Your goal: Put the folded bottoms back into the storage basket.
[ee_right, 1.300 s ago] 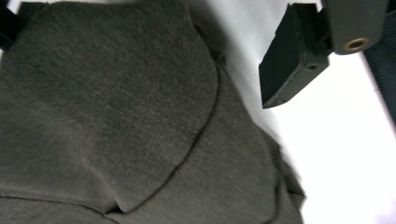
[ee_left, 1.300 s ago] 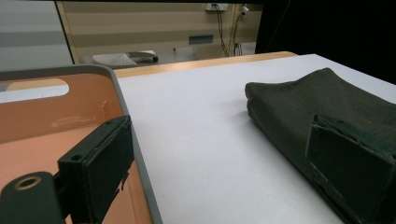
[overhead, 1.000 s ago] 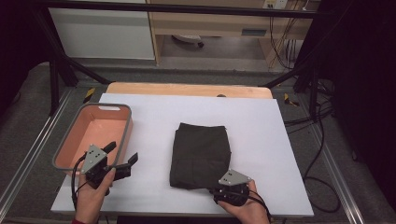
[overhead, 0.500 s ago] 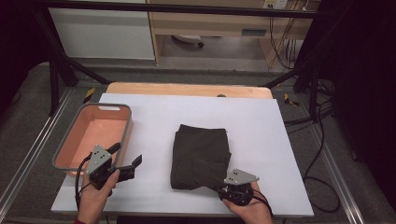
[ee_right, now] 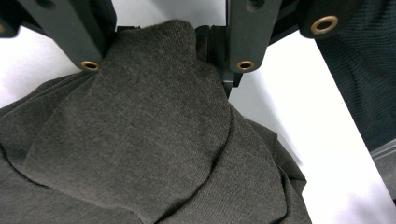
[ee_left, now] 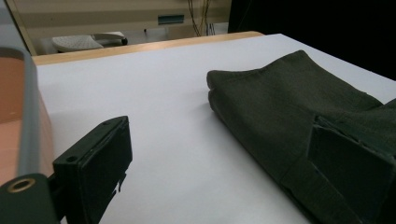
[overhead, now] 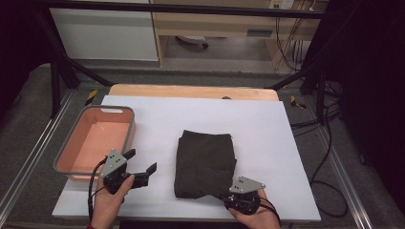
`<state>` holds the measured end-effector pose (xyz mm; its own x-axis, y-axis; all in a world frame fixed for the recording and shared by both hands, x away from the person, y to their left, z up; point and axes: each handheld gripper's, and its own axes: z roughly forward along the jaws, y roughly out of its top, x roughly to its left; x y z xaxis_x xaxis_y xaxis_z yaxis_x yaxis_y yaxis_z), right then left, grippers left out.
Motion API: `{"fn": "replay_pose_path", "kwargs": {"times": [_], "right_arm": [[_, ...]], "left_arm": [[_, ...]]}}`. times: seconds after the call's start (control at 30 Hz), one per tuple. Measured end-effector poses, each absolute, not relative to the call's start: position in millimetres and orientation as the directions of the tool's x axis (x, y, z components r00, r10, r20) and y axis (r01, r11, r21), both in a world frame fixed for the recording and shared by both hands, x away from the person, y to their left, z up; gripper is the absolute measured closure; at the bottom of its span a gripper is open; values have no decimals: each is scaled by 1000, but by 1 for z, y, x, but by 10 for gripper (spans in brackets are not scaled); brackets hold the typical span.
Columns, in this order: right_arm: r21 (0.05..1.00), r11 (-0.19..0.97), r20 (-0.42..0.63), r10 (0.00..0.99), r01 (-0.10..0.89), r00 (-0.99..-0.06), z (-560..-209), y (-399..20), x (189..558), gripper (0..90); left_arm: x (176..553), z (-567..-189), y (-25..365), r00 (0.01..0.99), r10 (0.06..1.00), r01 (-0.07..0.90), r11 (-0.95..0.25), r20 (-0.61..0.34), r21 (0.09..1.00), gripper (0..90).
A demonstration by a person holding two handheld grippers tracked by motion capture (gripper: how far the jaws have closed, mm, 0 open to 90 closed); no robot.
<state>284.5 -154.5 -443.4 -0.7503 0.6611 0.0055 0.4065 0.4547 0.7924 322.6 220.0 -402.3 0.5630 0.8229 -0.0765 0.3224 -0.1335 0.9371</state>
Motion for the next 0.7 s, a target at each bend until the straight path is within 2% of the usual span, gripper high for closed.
{"fn": "replay_pose_path", "kwargs": {"times": [0.2, 0.3, 0.5, 0.7], "right_arm": [[790, 449, 18, 664, 418, -748, -445, -155, 285, 627], [789, 446, 25, 665, 423, -746, -445, -155, 285, 622], [786, 444, 36, 661, 429, -750, -445, -155, 286, 610], [783, 449, 23, 671, 431, -741, -445, -154, 285, 611]], "left_arm": [[336, -413, 201, 546, 832, 362, -131, -96, 923, 74], [349, -414, 189, 567, 822, 364, -181, -63, 914, 88], [375, -409, 170, 567, 822, 368, -199, -49, 908, 105], [395, -411, 152, 561, 820, 399, -151, -111, 905, 104]]}}
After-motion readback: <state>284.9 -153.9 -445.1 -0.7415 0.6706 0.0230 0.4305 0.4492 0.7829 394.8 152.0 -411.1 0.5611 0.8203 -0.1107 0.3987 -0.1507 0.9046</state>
